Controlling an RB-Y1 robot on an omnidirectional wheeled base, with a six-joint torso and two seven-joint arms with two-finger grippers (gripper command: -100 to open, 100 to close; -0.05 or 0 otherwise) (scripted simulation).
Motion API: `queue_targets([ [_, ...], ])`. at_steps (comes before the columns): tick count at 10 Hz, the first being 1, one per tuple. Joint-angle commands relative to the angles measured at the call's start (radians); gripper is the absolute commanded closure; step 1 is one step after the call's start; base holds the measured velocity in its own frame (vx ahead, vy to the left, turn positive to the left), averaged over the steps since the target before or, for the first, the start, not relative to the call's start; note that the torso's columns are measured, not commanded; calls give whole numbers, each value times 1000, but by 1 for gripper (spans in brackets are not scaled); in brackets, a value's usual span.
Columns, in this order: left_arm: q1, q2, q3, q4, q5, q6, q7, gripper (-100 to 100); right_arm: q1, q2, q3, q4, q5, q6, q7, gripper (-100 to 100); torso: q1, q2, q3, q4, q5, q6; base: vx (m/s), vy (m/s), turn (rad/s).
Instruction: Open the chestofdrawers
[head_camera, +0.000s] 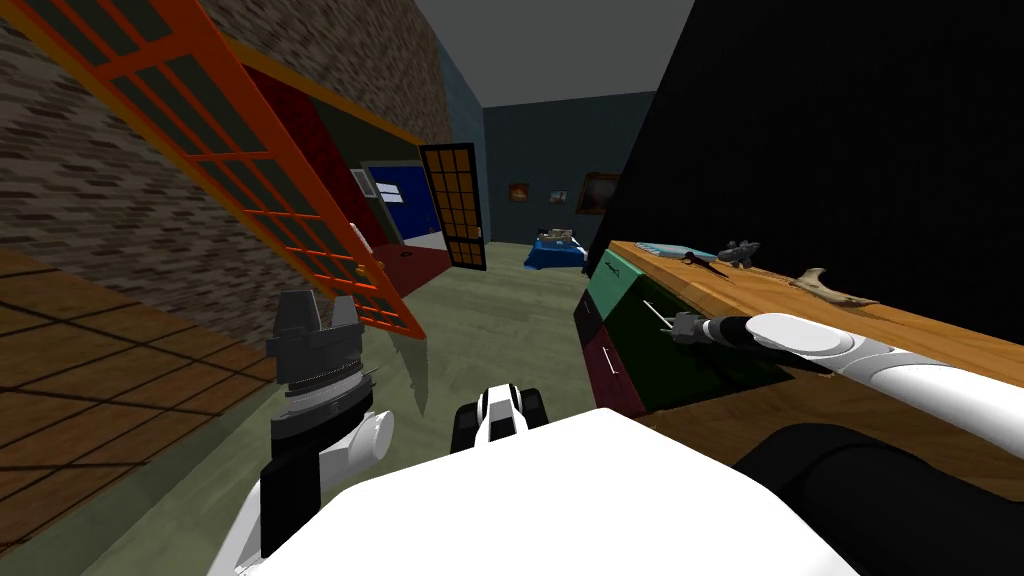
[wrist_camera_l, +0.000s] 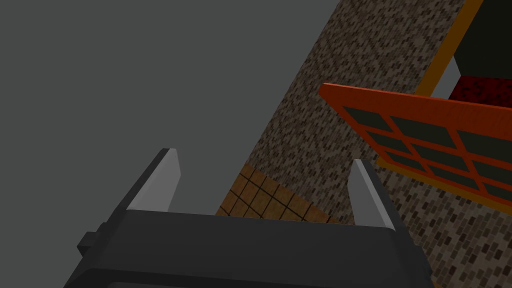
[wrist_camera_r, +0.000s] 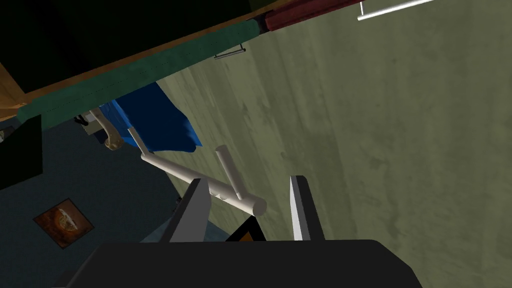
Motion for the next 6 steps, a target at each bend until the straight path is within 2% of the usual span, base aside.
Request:
queue_targets([
  [1,0,0,0,0,0,0,0,0,6,-13,18,33,5,8,-52,100,0,-1,-1,0,1,-1,-59,203,259],
  [2,0,0,0,0,0,0,0,0,8,-18,22,45,8,12,-71,100,-1,-3,-2,0,2,2,-42,214,222],
  [3,0,0,0,0,0,0,0,0,5,-18,16,35,8,18,-60,100,-1,-2,-2,1,3,5,-9,101,67],
  [4,0,0,0,0,0,0,0,0,-31,-7,-2,85,21,-11,-26,100,-6,0,-2,2,5,7,-3,77,155],
  [5,0,0,0,0,0,0,0,0,-31,-7,-2,102,21,-11,-26,100,-5,0,-2,3,6,2,-19,68,101],
  [6,0,0,0,0,0,0,0,0,-67,5,-21,143,35,-40,12,100,-4,-1,-2,3,6,2,-24,75,123],
])
